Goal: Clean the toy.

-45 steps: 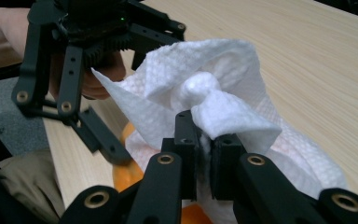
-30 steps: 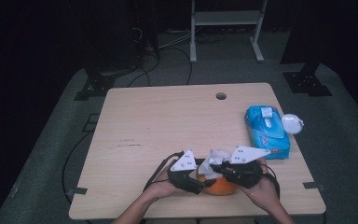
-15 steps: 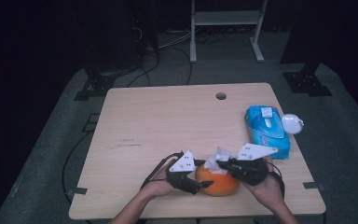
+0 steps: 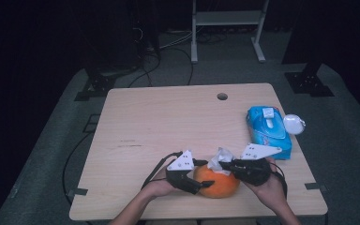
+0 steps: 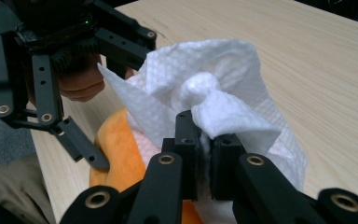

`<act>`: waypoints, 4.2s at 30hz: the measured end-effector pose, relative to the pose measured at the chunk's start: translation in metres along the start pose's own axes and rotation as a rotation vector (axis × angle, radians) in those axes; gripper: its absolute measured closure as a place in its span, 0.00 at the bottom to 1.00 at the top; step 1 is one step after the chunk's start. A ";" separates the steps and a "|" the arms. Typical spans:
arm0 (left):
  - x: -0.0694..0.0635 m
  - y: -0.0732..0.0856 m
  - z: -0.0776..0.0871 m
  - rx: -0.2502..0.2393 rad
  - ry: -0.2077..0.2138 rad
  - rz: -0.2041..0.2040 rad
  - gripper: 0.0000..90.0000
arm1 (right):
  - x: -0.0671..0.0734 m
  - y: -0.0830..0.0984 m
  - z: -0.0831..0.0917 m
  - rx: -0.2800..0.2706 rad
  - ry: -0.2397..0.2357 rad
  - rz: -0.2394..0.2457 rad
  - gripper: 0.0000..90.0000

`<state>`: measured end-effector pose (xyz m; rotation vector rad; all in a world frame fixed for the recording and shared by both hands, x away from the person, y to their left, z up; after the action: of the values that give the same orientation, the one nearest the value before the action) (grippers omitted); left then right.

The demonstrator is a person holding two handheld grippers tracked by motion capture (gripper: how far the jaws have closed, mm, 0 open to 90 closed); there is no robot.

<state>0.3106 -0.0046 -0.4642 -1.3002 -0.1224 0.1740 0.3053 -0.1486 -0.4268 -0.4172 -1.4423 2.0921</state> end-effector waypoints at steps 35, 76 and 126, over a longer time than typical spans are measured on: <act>0.023 0.017 0.015 0.004 -0.040 0.104 0.34 | -0.028 0.013 0.019 -0.007 -0.025 -0.100 0.92; 0.009 0.007 0.002 0.012 -0.041 0.045 0.33 | -0.014 0.001 0.011 -0.008 -0.032 -0.068 0.91; -0.004 -0.028 0.004 -0.069 -0.076 0.070 0.45 | 0.012 -0.023 0.013 -0.058 -0.028 0.006 0.90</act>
<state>0.3075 -0.0084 -0.4362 -1.3677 -0.1491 0.2813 0.2946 -0.1450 -0.3994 -0.4168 -1.5230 2.0728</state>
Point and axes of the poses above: each handheld gripper's, and its own axes: z roughly backward along the jaws, y roughly out of its underside, x roughly to its left, the point moved 7 cm from there along -z, roughly forward along the jaws, and after that the axes turned 10 degrees about -x, right-handed, at the moved point
